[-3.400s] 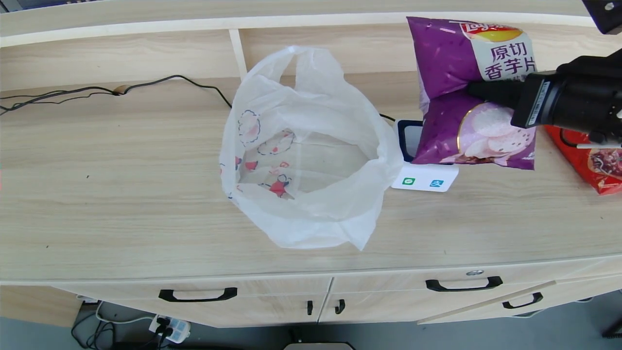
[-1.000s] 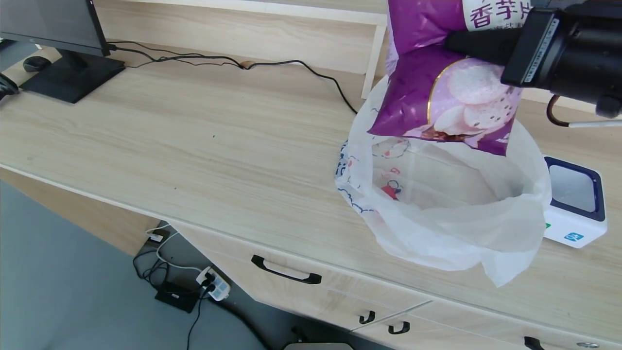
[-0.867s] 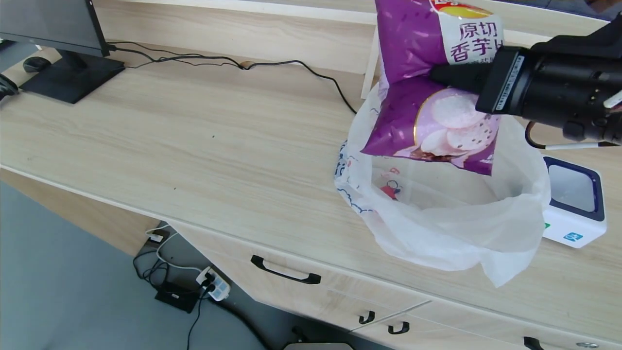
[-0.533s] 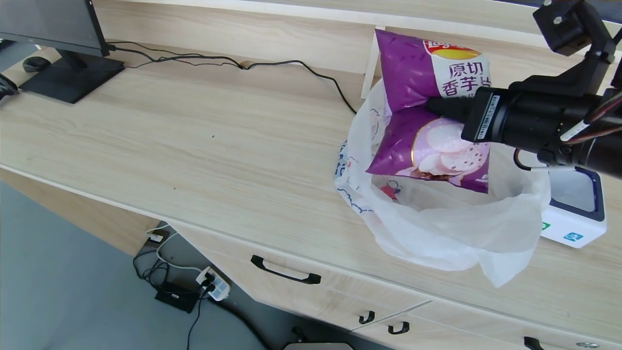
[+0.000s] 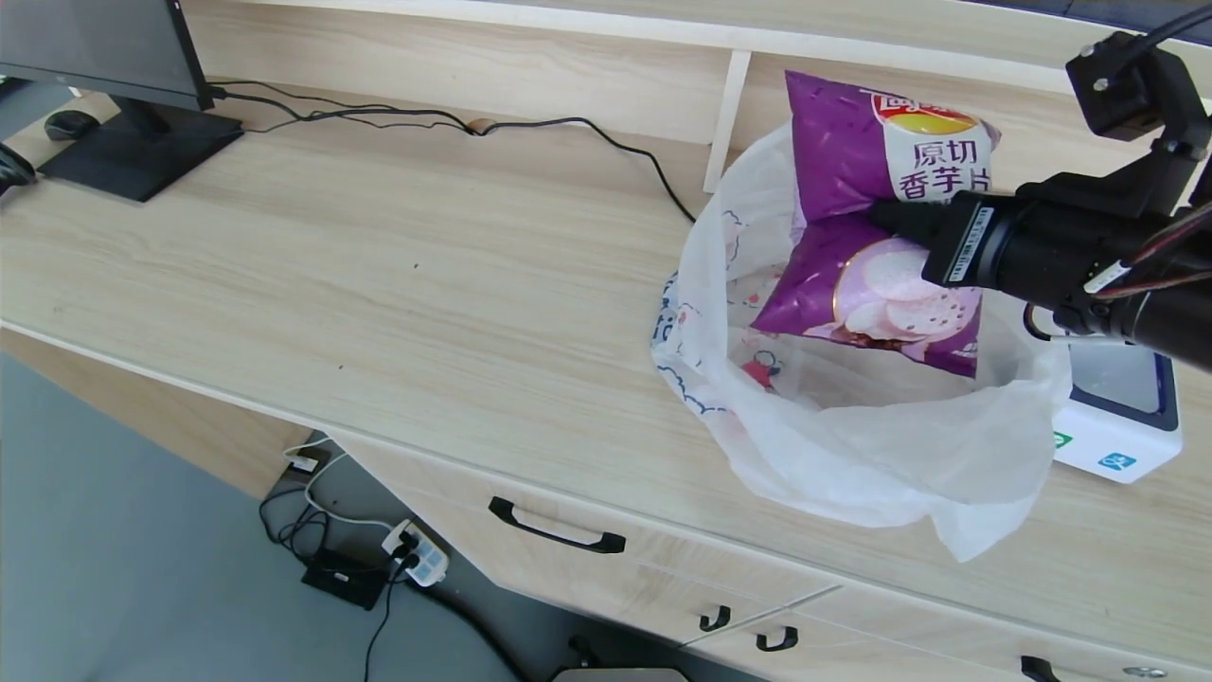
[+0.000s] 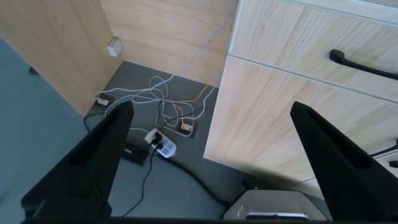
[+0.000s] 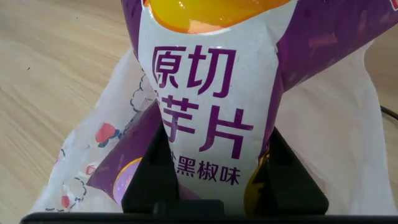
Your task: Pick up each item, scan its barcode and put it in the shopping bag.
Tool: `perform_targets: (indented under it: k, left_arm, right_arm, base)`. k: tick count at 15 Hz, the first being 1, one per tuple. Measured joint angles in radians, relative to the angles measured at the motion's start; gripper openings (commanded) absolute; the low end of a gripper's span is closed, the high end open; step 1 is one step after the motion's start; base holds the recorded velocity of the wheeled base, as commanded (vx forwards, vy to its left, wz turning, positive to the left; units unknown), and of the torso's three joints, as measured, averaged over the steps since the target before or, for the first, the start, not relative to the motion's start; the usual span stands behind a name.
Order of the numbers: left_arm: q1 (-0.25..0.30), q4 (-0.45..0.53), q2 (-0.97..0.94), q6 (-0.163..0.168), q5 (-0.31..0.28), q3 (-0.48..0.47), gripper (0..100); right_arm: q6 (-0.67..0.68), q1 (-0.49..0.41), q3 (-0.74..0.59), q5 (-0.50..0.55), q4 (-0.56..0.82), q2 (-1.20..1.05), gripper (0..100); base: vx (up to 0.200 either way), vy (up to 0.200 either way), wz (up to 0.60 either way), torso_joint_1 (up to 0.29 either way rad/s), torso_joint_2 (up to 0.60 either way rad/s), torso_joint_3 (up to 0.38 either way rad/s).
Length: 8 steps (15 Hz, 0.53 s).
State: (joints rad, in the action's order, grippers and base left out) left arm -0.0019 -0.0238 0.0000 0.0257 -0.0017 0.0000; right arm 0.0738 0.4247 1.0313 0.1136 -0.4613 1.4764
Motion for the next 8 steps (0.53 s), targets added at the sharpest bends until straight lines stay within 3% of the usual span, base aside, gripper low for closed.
perform_targets:
  k: [3,6,8]
  left_arm:
    - [0.0,0.0,0.0,0.0,0.0,0.0,100]
    - [0.001,0.0,0.0,0.0,0.0,0.0,100]
    - [0.0,0.0,0.0,0.0,0.0,0.0,100]
  right_arm:
    - [-0.006,-0.024,-0.008,-0.002,-0.007,-0.001,0]
    - [-0.126,-0.023,-0.069,-0.019,-0.01,-0.01,0]
    - [-0.131,-0.001,-0.092,-0.022,-0.01,-0.013,0]
  base:
    - [0.0,0.0,0.0,0.0,0.0,0.0]
    - [0.0,0.0,0.0,0.0,0.0,0.0]
    - [0.0,0.0,0.0,0.0,0.0,0.0]
